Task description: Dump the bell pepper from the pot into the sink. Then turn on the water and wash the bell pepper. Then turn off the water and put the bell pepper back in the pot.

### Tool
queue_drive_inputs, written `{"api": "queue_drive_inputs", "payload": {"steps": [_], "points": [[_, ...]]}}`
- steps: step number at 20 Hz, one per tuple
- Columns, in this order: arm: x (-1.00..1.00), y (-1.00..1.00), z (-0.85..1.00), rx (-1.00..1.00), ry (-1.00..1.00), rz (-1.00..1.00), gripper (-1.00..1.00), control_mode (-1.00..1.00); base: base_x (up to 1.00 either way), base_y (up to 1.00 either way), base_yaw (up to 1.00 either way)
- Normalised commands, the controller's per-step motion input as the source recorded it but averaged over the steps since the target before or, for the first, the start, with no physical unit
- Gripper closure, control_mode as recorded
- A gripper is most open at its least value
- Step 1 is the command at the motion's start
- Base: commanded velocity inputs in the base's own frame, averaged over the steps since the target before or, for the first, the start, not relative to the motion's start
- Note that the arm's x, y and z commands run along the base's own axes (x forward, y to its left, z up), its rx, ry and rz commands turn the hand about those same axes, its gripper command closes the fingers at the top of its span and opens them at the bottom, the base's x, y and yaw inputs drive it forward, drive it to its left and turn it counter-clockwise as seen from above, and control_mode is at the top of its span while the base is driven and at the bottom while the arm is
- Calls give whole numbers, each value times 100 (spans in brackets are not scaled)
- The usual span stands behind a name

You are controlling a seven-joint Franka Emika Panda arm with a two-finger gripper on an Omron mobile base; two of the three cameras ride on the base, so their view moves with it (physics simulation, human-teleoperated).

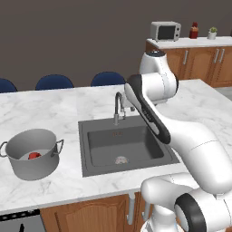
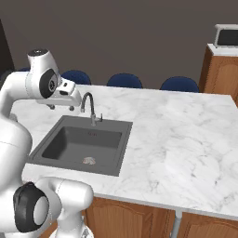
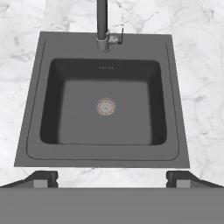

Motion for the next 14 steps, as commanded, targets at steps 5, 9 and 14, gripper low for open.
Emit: {"api": "queue_drive_inputs", "payload": {"steps": [5,9,14], "points": [[0,50,-7,0,0,0,-100,-100,0,0,0],[0,54,-15,0,1,-2,-100,-100,0,0,0],[0,45,-13,0,0,-1,-100,-100,0,0,0]]}}
